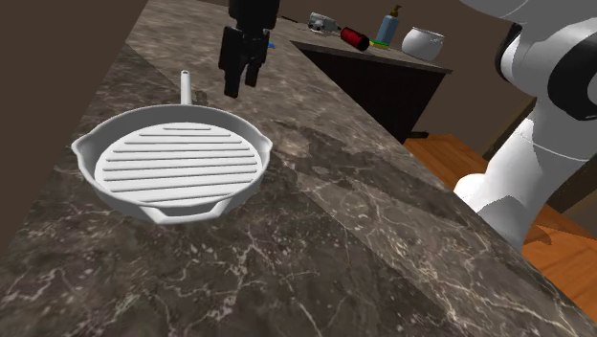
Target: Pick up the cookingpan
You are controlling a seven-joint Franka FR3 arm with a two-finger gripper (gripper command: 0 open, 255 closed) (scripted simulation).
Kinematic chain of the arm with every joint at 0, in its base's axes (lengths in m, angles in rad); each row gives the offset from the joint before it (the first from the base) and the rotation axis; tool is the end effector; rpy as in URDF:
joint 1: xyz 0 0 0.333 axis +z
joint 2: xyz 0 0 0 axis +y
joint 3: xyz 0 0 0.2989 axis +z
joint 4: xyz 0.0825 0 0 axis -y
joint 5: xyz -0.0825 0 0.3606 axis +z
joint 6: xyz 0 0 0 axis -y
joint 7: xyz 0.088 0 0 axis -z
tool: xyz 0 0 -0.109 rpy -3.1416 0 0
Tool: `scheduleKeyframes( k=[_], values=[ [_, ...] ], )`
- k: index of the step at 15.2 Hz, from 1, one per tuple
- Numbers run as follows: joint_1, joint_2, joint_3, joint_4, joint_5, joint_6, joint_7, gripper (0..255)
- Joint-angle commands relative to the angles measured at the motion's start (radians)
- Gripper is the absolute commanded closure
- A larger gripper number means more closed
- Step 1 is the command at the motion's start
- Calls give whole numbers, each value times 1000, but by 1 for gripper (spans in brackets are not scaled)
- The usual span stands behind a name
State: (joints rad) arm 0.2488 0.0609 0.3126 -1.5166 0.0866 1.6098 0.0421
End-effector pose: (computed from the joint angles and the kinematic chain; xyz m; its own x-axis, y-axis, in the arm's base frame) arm 0.4656 0.2973 0.6025 0.8699 0.4923 0.0306 0.4925 -0.8638 -0.1065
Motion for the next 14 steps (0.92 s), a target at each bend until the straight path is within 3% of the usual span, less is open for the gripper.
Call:
scheduleKeyframes(
  k=[1, 6, 14],
  values=[
    [26, 77, 22, 102, -17, -34, -1, 0],
    [107, 259, 66, 349, -70, -120, 2, 0],
    [89, 215, 63, 182, -53, 3, -17, 0]
  ],
)
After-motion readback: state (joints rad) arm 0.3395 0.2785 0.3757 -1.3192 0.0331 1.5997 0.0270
